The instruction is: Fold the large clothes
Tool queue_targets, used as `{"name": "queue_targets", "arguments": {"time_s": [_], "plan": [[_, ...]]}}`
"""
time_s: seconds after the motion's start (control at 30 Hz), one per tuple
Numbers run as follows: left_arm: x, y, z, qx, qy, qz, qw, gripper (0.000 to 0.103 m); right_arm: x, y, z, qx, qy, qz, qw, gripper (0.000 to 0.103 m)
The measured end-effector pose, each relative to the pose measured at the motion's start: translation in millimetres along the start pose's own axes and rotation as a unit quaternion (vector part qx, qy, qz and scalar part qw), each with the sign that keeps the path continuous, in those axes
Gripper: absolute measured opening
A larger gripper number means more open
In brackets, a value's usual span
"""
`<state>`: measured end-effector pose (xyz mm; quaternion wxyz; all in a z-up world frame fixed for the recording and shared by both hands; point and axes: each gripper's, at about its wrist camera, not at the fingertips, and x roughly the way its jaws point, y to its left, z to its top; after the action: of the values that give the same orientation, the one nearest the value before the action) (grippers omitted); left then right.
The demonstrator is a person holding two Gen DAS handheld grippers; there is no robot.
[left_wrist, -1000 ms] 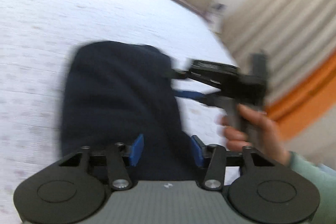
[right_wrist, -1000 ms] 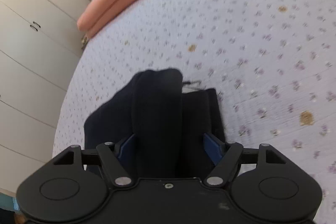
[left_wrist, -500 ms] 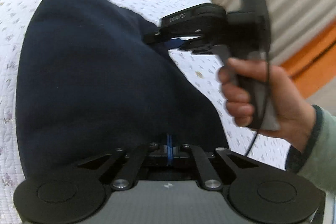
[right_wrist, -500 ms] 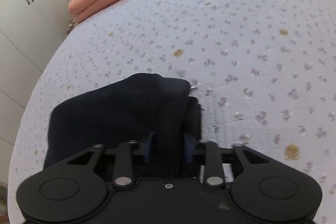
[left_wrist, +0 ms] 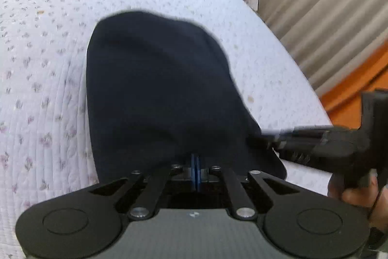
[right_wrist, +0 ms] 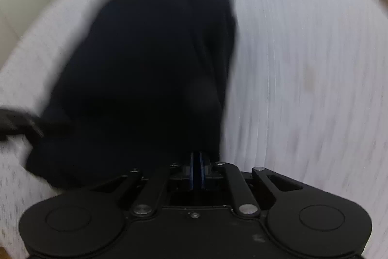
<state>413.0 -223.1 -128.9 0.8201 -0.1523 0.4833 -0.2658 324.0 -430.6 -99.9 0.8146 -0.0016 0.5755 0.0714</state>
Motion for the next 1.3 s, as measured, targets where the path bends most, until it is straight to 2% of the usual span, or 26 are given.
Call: {"name": "queue_targets", "arguments": {"time_s": [0.1,0.13,0.17,0.2,0.23,0.3,0.33,0.43,0.5,0.57,0.6,0.7,0.87,0.9,0.93,1.0,1.1,1.17,1.23,1.3], "plan": [[-18,19,-14,-0.049,0.003,-0.037,0.9981,0.003,-15,-19,0,0.023,0.0,0.014,1.0,0.0],[-32,21,-20,-0.048,-0.001,-0.036,0.9982,0.003,-23,-24,7,0.031,-0.001,0.013,0.999,0.007],[-43,22,-21,-0.043,-0.004,-0.034,0.9985,0.004,-33,-28,18,0.038,-0.012,0.021,0.999,0.007],[-46,20,-19,-0.035,-0.007,-0.033,0.9988,0.004,-45,-30,32,0.033,-0.035,0.031,0.998,0.008],[-49,18,-18,-0.026,-0.008,-0.032,0.9991,0.004,-54,-27,48,0.019,-0.063,0.039,0.997,0.015],[-55,6,-14,-0.014,-0.006,-0.031,0.9994,0.005,-66,-8,84,-0.028,-0.124,0.055,0.99,0.017],[-60,-2,-14,-0.007,-0.004,-0.028,0.9996,0.007,-66,4,102,-0.047,-0.148,0.076,0.985,0.017],[-51,-6,-13,-0.003,-0.003,-0.021,0.9998,0.007,-48,48,145,-0.095,-0.192,0.136,0.967,0.017],[-50,-6,-14,-0.008,-0.005,-0.023,0.9997,0.007,-27,81,165,-0.136,-0.204,0.14,0.959,0.017],[-50,-4,-16,-0.013,-0.007,-0.026,0.9996,0.007,4,103,180,-0.157,-0.188,0.131,0.961,0.017],[-51,-3,-17,-0.016,-0.008,-0.027,0.9995,0.007,27,108,186,-0.165,-0.164,0.115,0.966,0.009],[-54,1,-19,-0.024,-0.016,-0.029,0.9992,0.007,72,97,185,-0.189,-0.155,0.037,0.969,0.009],[-59,10,-25,-0.04,-0.016,-0.054,0.9976,0.007,81,32,205,-0.102,-0.144,-0.066,0.982,0.007],[-60,11,-26,-0.043,-0.016,-0.056,0.9974,0.007,76,18,207,-0.072,-0.136,-0.077,0.985,0.014],[-59,13,-25,-0.045,-0.015,-0.058,0.9972,0.007,69,6,209,-0.043,-0.131,-0.074,0.988,0.018],[-63,11,-23,-0.04,-0.012,-0.059,0.9974,0.007,41,-8,200,-0.018,-0.145,-0.051,0.988,0.019],[-71,3,-19,-0.004,-0.004,-0.08,0.9968,0.009,3,7,177,-0.027,-0.177,0.004,0.984,0.019],[-75,-1,-19,0.008,0.003,-0.095,0.9954,0.01,-6,21,158,-0.045,-0.185,0.033,0.981,0.019],[-70,-2,-21,0.019,0.014,-0.09,0.9956,0.01,5,41,143,-0.072,-0.162,0.026,0.984,0.019],[-59,2,-25,0.016,0.026,-0.08,0.9963,0.007,36,46,130,-0.087,-0.135,-0.007,0.987,0.019]]}}
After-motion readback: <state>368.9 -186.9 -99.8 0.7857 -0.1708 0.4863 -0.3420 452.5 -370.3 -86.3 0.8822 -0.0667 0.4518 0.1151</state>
